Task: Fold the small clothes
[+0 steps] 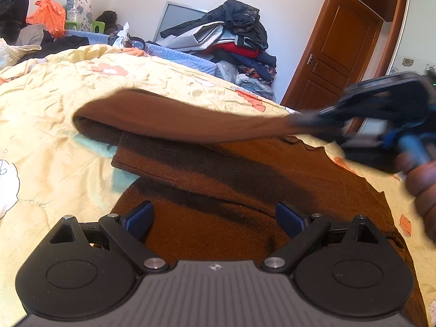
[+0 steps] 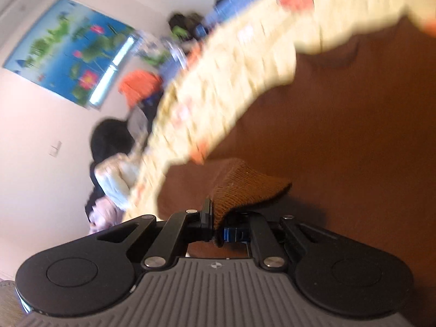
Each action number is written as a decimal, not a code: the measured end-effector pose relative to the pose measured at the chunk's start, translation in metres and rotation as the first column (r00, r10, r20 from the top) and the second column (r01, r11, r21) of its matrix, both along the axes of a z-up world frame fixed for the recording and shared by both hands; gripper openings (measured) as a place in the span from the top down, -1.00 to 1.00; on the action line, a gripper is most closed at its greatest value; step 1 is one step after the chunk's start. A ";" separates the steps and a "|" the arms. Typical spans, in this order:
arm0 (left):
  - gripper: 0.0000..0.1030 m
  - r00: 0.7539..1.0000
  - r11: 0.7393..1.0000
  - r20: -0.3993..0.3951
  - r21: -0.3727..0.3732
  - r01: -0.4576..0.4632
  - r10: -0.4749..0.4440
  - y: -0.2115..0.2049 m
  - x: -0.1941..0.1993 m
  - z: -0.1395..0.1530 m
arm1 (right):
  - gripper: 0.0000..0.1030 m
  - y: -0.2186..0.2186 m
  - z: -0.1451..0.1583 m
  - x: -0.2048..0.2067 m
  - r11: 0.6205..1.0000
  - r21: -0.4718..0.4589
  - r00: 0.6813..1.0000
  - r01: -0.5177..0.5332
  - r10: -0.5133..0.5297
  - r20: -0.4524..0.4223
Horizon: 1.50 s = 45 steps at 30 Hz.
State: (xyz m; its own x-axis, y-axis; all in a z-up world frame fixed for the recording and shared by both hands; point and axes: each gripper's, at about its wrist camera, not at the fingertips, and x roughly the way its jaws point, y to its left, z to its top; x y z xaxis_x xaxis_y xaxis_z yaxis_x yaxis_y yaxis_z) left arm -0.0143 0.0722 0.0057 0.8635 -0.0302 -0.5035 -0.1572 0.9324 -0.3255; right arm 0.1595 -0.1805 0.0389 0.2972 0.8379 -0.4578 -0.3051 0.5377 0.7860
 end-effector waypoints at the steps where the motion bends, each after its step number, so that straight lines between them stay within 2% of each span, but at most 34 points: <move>1: -0.88 1.000 1.000 0.000 0.000 0.000 0.000 0.000 0.000 0.000 | 0.72 -0.017 0.010 0.002 1.000 0.003 1.000 0.015 -0.015 0.027; 5: -0.88 1.000 1.000 0.001 -0.004 0.001 -0.001 0.001 0.001 -0.001 | 0.72 -0.094 0.030 0.011 0.991 -0.039 0.990 0.126 -0.123 0.068; 10: -0.88 1.000 1.000 -0.002 0.001 0.000 0.000 0.000 0.002 -0.001 | 0.72 -0.169 -0.001 0.015 0.945 -0.172 0.960 0.278 -0.279 0.023; 14: -0.88 1.000 1.000 -0.008 0.012 0.000 0.000 -0.002 0.002 -0.001 | 0.72 -0.190 -0.032 0.008 0.934 -0.186 0.949 0.307 -0.315 -0.019; 18: -0.88 1.000 1.000 -0.004 0.020 -0.025 0.025 -0.001 -0.001 0.004 | 0.72 -0.171 -0.044 0.005 0.936 -0.216 0.958 0.279 -0.288 -0.012; 21: -0.88 0.998 0.998 0.023 0.013 -0.065 0.065 0.012 -0.002 0.015 | 0.72 -0.179 -0.039 0.004 0.931 -0.186 0.948 0.313 -0.318 0.005; 24: -0.88 0.992 0.993 0.041 -0.014 -0.118 0.118 0.030 0.005 0.027 | 0.72 -0.210 -0.027 0.010 0.912 -0.062 0.913 0.406 -0.407 -0.009; 26: -0.88 0.991 0.991 0.020 -0.013 -0.133 0.133 0.034 0.015 0.033 | 0.72 -0.218 -0.028 0.015 0.907 -0.032 0.906 0.420 -0.421 -0.032; 28: -0.88 0.995 0.993 -0.009 0.062 -0.102 0.103 0.025 0.027 0.035 | 0.72 -0.211 -0.029 0.016 0.916 -0.074 0.918 0.394 -0.396 -0.023; 29: -0.88 0.996 0.986 -0.026 0.147 -0.083 0.087 0.015 0.035 0.035 | 0.72 -0.206 -0.029 0.015 0.921 -0.081 0.923 0.381 -0.383 -0.019; 30: -0.88 0.996 0.968 -0.041 0.244 -0.067 0.080 0.003 0.042 0.033 | 0.72 -0.202 -0.028 0.015 0.926 -0.068 0.927 0.372 -0.374 -0.018; 32: -0.88 0.990 0.906 -0.078 0.417 -0.077 0.120 -0.010 0.057 0.026 | 0.72 -0.198 -0.021 0.013 0.931 -0.027 0.931 0.364 -0.365 -0.007; 33: -0.88 0.978 0.886 -0.102 0.450 -0.116 0.180 -0.008 0.063 0.023 | 0.72 -0.197 -0.016 0.012 0.932 -0.002 0.932 0.362 -0.362 0.002; 34: -0.88 0.963 0.885 -0.127 0.435 -0.163 0.239 0.001 0.067 0.020 | 0.72 -0.198 -0.011 0.010 0.932 0.022 0.932 0.361 -0.362 0.011; 35: -0.88 0.945 0.898 -0.153 0.386 -0.212 0.289 0.014 0.067 0.018 | 0.72 -0.200 -0.006 0.010 0.931 0.041 0.932 0.362 -0.363 0.018; 37: -0.91 0.922 0.932 -0.208 0.235 -0.277 0.327 0.045 0.063 0.008 | 0.72 -0.207 -0.001 0.009 0.928 0.045 0.928 0.370 -0.372 0.031; 38: -0.94 0.926 0.935 -0.193 0.216 -0.282 0.324 0.051 0.058 0.003 | 0.72 -0.211 -0.003 0.010 0.924 0.026 0.923 0.382 -0.383 0.029; 39: -0.94 0.930 0.933 -0.190 0.243 -0.266 0.314 0.049 0.056 0.002 | 0.72 -0.215 -0.009 0.011 0.919 -0.017 0.919 0.395 -0.394 0.024; 41: -0.94 0.935 0.934 -0.191 0.257 -0.248 0.300 0.045 0.052 0.002 | 0.72 -0.216 -0.027 0.013 0.909 -0.150 0.920 0.389 -0.391 0.017; 43: -0.94 0.936 0.941 -0.208 0.246 -0.233 0.286 0.046 0.052 0.006 | 0.68 -0.213 -0.045 0.012 0.902 -0.235 0.927 0.362 -0.374 -0.007; 45: -0.91 0.942 0.954 -0.215 0.211 -0.211 0.256 0.050 0.047 0.015 | 0.66 -0.214 -0.049 0.003 0.889 -0.239 0.918 0.391 -0.397 0.026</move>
State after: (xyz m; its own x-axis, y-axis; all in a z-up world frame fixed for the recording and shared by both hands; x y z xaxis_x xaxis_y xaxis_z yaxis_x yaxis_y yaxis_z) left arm 0.0326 0.1218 0.0205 0.6894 0.2694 -0.6724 -0.4296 0.8995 -0.0800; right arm 0.1627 -0.3946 -0.0101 0.5677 0.5219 -0.6367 -0.0134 0.7791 0.6267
